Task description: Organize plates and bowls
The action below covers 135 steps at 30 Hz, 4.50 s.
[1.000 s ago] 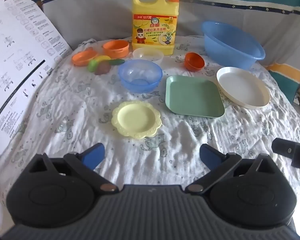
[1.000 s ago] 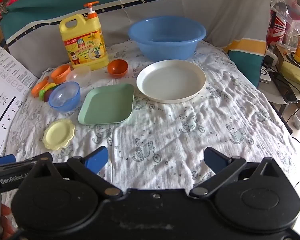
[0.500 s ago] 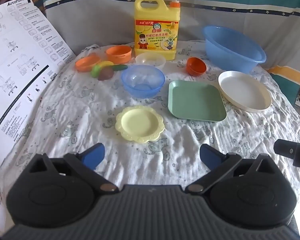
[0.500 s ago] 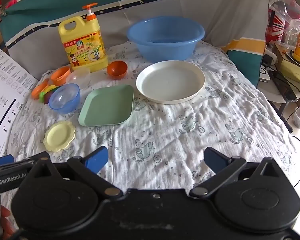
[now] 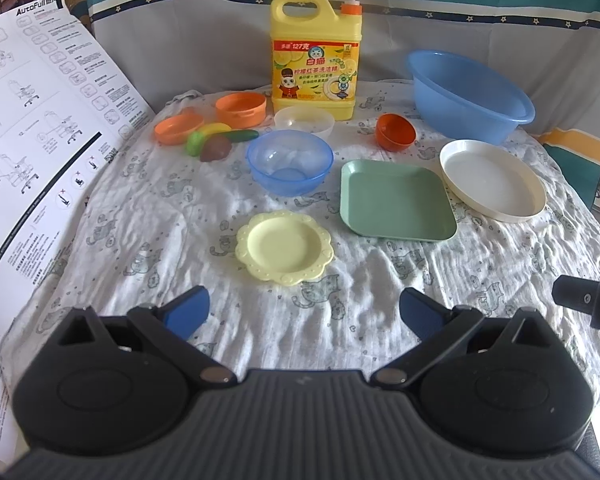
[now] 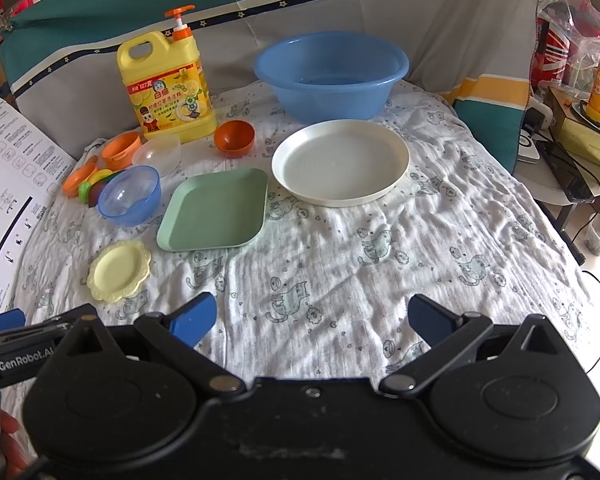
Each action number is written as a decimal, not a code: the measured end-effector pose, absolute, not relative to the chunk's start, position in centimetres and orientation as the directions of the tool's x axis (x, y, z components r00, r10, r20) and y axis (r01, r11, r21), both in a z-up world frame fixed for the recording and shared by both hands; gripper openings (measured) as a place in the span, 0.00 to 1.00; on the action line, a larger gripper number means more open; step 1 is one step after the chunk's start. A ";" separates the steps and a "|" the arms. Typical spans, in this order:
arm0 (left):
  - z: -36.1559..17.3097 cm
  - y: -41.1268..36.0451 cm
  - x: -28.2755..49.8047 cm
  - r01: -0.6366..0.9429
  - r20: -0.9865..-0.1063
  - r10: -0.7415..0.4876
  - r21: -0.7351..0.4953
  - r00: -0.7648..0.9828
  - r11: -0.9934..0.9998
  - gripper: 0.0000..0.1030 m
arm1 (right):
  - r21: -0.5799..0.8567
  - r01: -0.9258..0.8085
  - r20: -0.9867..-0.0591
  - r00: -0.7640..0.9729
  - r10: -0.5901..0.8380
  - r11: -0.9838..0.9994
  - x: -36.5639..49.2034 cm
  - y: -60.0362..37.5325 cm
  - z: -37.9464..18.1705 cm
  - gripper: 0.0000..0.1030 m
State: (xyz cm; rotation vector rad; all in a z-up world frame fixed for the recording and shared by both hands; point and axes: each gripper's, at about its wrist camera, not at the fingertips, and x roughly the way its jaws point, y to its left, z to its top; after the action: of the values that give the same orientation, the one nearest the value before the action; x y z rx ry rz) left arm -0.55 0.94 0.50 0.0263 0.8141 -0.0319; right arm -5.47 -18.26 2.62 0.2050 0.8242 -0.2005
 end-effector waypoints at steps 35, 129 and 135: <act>-0.7 0.5 -0.1 0.046 -0.745 -0.007 0.031 0.667 0.998 1.00 | 0.110 0.267 -0.756 0.648 -0.093 0.957 -5.3 -18.5 1.6 1.00; -8.2 -23.4 23.6 0.545 -0.814 -0.289 0.041 0.504 0.838 0.45 | 0.161 0.388 -0.748 0.648 -0.145 0.907 10.6 -37.8 -7.6 0.17; -8.1 -23.8 23.4 0.549 -0.810 -0.277 0.066 0.517 0.833 0.45 | 0.162 0.406 -0.728 0.665 -0.168 0.899 11.6 -38.2 -8.1 0.19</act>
State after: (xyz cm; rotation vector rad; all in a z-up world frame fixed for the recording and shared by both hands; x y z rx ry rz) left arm 23.39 -23.83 -8.09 0.3341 0.9006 -0.5067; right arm 11.60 -38.21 -8.12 0.3258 0.7807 -0.3307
